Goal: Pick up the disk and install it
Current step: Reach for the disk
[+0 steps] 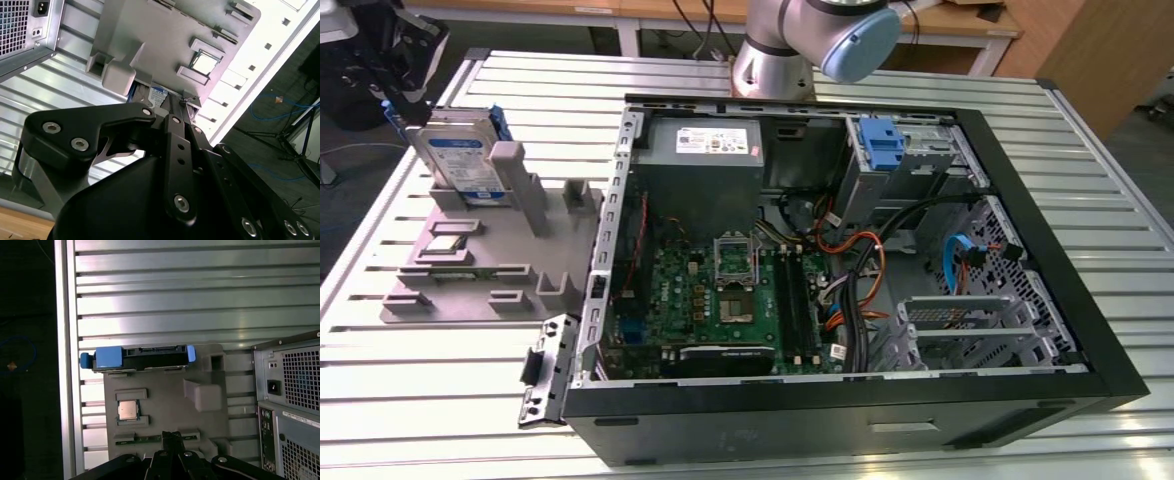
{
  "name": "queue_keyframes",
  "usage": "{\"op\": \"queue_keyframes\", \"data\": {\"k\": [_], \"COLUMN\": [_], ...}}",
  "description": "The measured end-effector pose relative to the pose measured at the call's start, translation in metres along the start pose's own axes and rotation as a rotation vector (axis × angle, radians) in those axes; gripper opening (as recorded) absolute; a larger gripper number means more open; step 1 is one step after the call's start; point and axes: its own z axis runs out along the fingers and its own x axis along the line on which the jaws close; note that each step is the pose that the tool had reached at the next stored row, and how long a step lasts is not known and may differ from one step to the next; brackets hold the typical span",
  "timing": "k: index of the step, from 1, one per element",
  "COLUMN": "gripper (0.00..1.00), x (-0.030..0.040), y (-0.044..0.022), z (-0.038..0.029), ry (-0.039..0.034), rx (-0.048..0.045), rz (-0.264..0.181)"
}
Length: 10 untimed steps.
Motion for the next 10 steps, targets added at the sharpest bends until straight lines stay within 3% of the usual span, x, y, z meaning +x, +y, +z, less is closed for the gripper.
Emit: {"op": "queue_keyframes", "data": {"k": [10], "gripper": [0.1], "x": [0.0004], "y": [0.0053], "z": [0.001], "ry": [0.0], "rx": [-0.0018], "rz": [0.0]}}
